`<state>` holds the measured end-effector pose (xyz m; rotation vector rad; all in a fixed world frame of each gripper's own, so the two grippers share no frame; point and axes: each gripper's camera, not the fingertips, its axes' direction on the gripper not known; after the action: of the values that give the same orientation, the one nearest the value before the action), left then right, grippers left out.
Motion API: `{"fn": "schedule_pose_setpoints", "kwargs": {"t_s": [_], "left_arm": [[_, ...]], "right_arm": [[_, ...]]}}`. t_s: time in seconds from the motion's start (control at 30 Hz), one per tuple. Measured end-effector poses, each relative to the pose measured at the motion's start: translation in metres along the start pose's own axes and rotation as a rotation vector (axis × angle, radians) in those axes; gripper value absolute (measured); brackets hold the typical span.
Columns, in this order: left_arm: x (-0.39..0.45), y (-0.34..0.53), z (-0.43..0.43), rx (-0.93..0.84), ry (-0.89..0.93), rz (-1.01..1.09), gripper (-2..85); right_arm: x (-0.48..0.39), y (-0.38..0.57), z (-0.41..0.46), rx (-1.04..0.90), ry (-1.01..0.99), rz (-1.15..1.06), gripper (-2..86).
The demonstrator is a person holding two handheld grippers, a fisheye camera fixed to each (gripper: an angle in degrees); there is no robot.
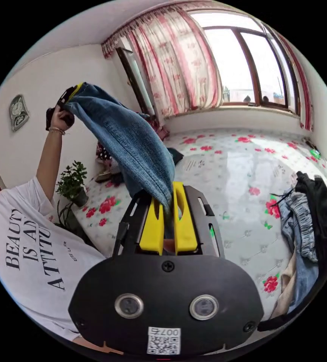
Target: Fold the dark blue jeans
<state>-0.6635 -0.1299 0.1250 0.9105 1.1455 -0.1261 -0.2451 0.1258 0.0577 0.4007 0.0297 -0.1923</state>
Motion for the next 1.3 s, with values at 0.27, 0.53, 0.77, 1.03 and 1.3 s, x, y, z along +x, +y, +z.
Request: {"fn": "schedule_pose_setpoints", "kwargs": {"t_s": [0.27,0.53,0.77,1.03,1.3], "left_arm": [[-0.052,0.069,-0.178,0.078,-0.342,0.051,3.2],[-0.187,0.303,-0.303,-0.522,-0.967,-0.502,6.9],[-0.173,0.347,-0.367,-0.678,-1.142,-0.532,10.1],[-0.155,0.289,-0.370,-0.485,-1.267,-0.341,6.7],[-0.204,0.290,-0.355,-0.696,-0.994,-0.437,12.7]], "right_arm": [[-0.123,-0.018,-0.041,0.096,-0.031,-0.291,9.0],[-0.106,0.213,0.283,-0.638,-0.142,0.027,11.0],[-0.034,0.283,0.285,-0.673,-0.059,0.222,10.4],[0.129,0.276,0.255,-0.485,0.182,0.579,11.5],[0.240,0.321,0.199,-0.361,0.382,0.859,11.7]]}}
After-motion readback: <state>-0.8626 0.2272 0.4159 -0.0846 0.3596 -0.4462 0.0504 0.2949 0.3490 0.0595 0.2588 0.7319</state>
